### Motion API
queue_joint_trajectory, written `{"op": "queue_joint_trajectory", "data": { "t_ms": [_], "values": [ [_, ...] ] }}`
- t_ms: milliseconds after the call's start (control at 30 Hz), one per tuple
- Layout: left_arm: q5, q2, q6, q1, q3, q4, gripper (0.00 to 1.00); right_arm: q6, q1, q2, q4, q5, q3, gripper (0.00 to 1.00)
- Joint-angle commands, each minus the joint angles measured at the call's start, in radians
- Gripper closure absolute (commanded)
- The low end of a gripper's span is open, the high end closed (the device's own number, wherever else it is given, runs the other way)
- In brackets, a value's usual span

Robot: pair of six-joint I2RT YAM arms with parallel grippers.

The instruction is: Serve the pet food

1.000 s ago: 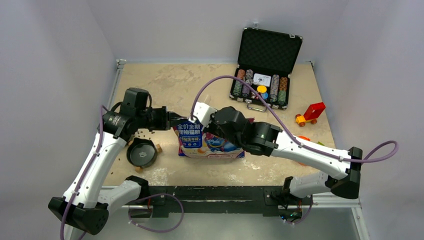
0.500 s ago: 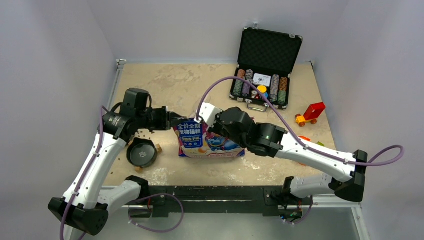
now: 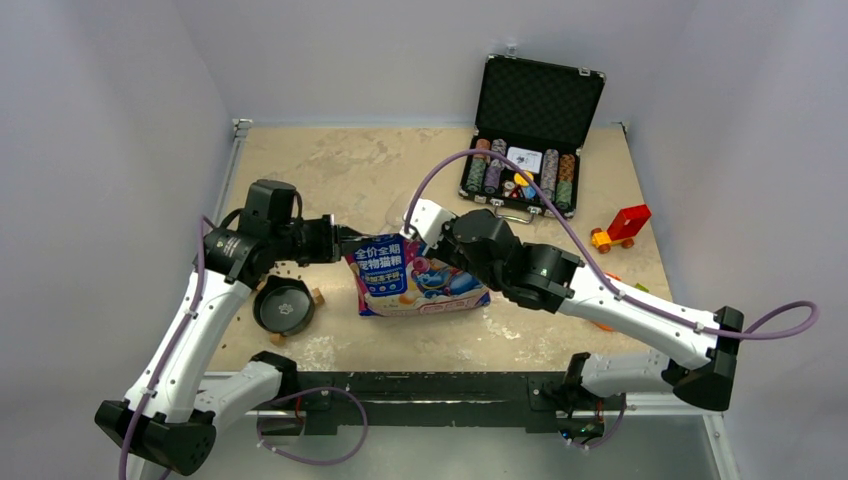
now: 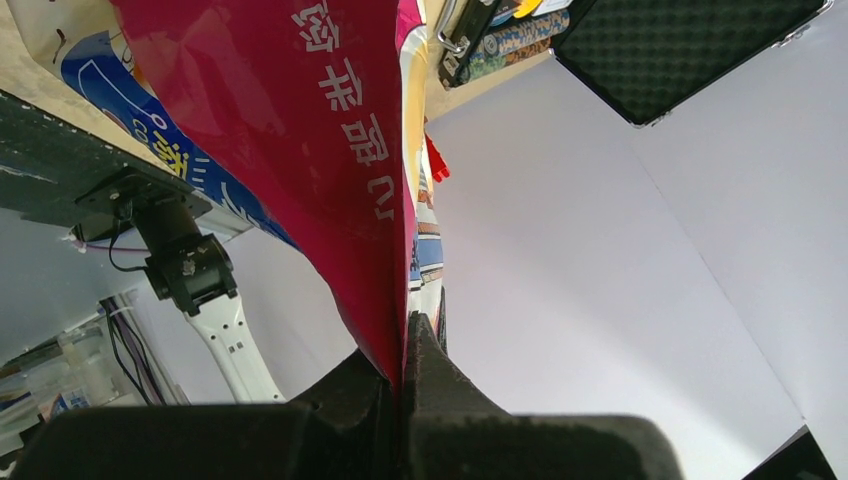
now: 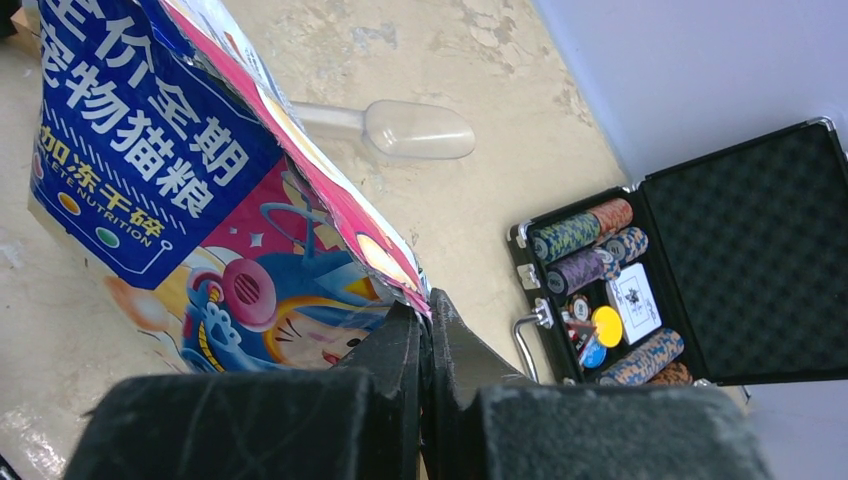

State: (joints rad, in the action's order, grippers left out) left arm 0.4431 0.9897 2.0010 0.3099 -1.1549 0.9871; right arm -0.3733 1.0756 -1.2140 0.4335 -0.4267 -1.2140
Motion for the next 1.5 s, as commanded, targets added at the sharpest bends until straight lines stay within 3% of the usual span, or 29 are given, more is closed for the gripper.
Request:
{"op": "queue_joint_trajectory", "data": {
  "t_ms": [0,167,333,433,533,867,1000,1167,1233,1467],
  "values": [
    [-0.037,-0.072,-0.005,-0.025,-0.036,0.085,1.00,-0.036,-0.119,0.090,0.083,-0.356,0.006,1.00],
    [-0.033,-0.074,0.011,-0.025,-0.009,0.048,1.00,-0.054,-0.160,0.110,0.091,-0.376,0.018,1.00],
    [-0.019,-0.051,-0.018,-0.025,-0.049,0.081,1.00,-0.073,-0.171,0.144,0.078,-0.400,0.063,0.88],
    [-0.024,-0.065,-0.007,-0.025,-0.032,0.072,1.00,-0.072,-0.180,0.145,0.080,-0.412,0.070,0.89],
    [-0.022,-0.068,0.003,-0.025,-0.012,0.052,1.00,-0.075,-0.193,0.147,0.072,-0.405,0.077,1.00],
    [-0.025,-0.073,-0.003,-0.025,-0.017,0.076,1.00,-0.030,-0.237,0.197,0.137,-0.410,0.074,1.00],
    [-0.014,-0.057,-0.010,-0.025,-0.031,0.069,1.00,-0.077,-0.247,0.231,0.077,-0.417,0.139,0.89],
    [-0.022,-0.055,-0.026,-0.025,-0.040,0.092,1.00,-0.051,-0.248,0.247,0.121,-0.429,0.123,0.90],
    [-0.025,-0.064,-0.012,-0.025,-0.024,0.076,1.00,-0.062,-0.251,0.252,0.120,-0.428,0.131,1.00],
    [-0.022,-0.042,-0.033,-0.025,-0.055,0.089,1.00,-0.031,-0.275,0.284,0.131,-0.393,0.123,1.00]
  ]
}}
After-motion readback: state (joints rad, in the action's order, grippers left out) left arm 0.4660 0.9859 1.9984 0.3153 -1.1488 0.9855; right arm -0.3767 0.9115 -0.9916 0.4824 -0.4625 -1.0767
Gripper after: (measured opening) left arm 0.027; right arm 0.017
